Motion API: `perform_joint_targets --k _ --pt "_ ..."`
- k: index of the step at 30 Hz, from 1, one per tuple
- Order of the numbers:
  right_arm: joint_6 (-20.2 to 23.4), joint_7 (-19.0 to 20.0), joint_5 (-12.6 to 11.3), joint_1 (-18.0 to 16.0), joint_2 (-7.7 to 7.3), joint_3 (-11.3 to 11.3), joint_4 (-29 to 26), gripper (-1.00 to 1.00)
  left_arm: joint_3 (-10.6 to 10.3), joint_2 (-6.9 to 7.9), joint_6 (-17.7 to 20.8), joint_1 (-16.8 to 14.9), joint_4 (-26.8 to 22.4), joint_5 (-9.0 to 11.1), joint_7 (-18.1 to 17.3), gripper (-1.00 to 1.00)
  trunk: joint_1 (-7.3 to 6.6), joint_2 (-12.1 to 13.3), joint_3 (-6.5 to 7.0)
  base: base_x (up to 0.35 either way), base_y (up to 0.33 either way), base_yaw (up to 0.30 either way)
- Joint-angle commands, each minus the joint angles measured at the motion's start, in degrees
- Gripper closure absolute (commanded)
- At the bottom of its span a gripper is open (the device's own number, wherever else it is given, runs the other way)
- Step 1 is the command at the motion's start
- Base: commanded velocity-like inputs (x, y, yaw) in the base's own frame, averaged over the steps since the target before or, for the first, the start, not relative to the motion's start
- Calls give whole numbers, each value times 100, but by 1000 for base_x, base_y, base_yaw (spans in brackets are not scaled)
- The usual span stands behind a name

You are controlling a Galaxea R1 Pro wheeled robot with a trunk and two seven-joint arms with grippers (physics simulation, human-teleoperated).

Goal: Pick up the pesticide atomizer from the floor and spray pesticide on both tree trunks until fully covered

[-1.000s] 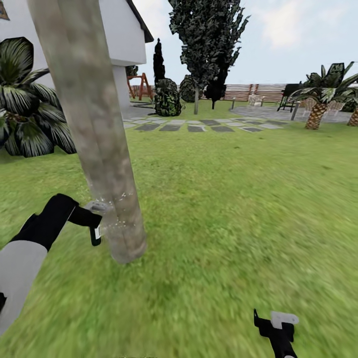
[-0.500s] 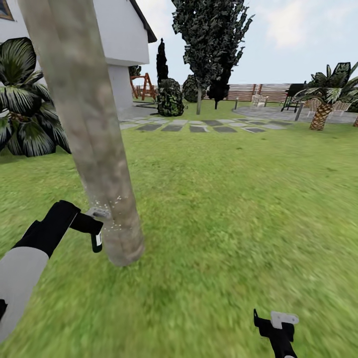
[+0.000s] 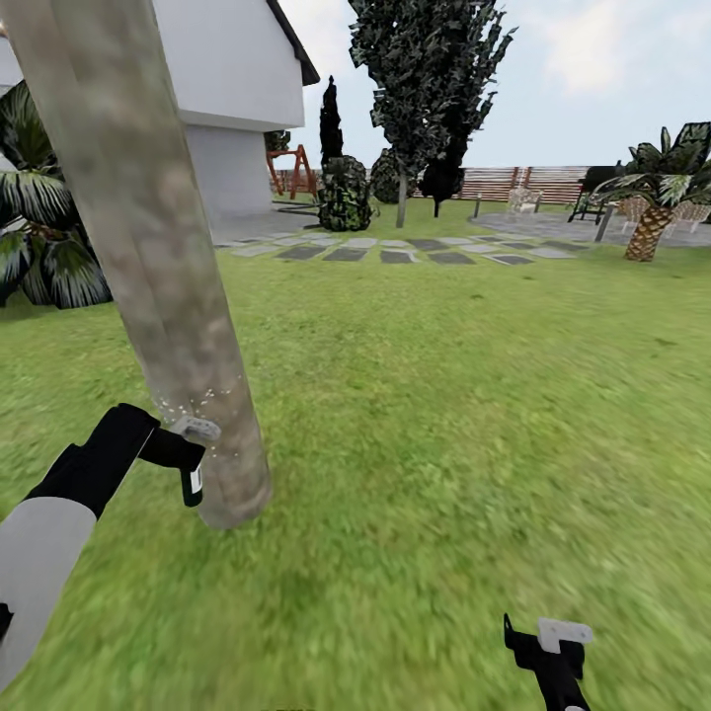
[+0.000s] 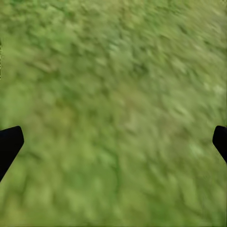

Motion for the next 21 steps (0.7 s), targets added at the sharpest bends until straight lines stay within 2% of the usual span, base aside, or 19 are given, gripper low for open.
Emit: perform_joint_targets --k 1,8,21 --pt "0 0 0 0 0 0 0 -100 0 0 0 0 0 2 4 100 0 0 0 0 -276 263" --pt "0 0 -4 0 0 0 0 -100 5 0 0 0 0 -7 10 100 0 0 0 94 -270 264" --pt "0 0 2 0 0 0 0 -100 16 0 0 0 0 -4 10 100 0 0 0 163 -242 13"
